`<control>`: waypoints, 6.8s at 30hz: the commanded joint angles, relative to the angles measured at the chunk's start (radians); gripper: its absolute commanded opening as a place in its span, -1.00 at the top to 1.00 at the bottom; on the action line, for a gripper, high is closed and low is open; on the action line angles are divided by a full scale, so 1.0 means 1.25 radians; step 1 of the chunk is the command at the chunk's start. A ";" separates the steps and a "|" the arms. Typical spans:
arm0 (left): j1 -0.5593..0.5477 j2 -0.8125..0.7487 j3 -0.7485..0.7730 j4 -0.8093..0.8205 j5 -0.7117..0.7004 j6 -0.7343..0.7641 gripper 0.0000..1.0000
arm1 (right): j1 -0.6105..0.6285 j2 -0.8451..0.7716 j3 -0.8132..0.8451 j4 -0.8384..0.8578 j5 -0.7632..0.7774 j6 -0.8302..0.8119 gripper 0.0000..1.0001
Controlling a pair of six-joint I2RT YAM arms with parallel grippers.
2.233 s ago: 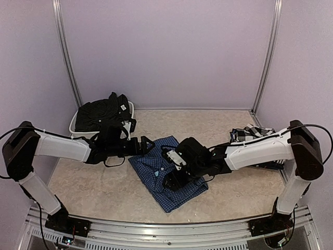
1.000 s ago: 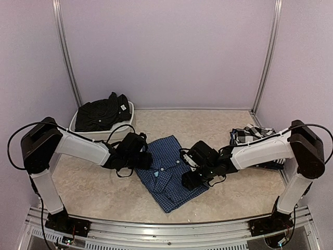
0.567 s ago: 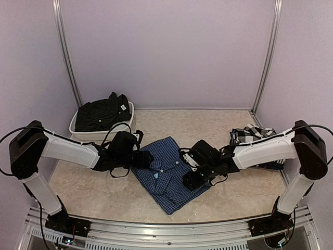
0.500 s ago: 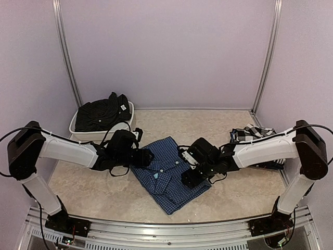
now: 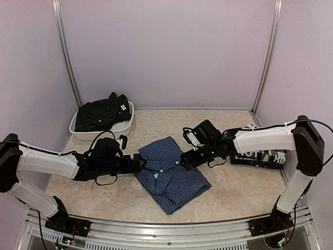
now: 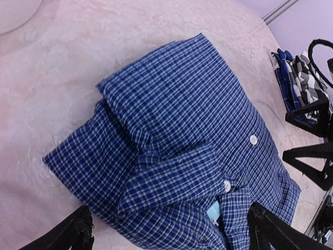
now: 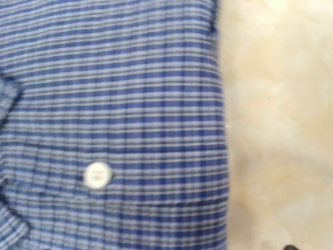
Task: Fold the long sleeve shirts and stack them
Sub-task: Smooth out the square-folded shirt at the center of the board, then rotate the square-folded shirt at the center of the board, then move the square-folded shirt to the center of the board.
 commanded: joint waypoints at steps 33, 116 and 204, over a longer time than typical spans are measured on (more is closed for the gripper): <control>-0.017 0.094 -0.077 0.118 0.122 -0.182 -0.98 | 0.010 -0.061 -0.284 0.176 -0.233 0.155 -0.90; -0.184 -0.070 -0.026 -0.210 -0.136 -0.097 -0.98 | -0.293 0.100 -0.179 0.222 -0.466 0.033 0.48; -0.020 -0.019 0.062 -0.177 -0.035 0.116 -0.98 | -0.826 -0.035 -0.188 0.175 -0.293 -0.015 -0.75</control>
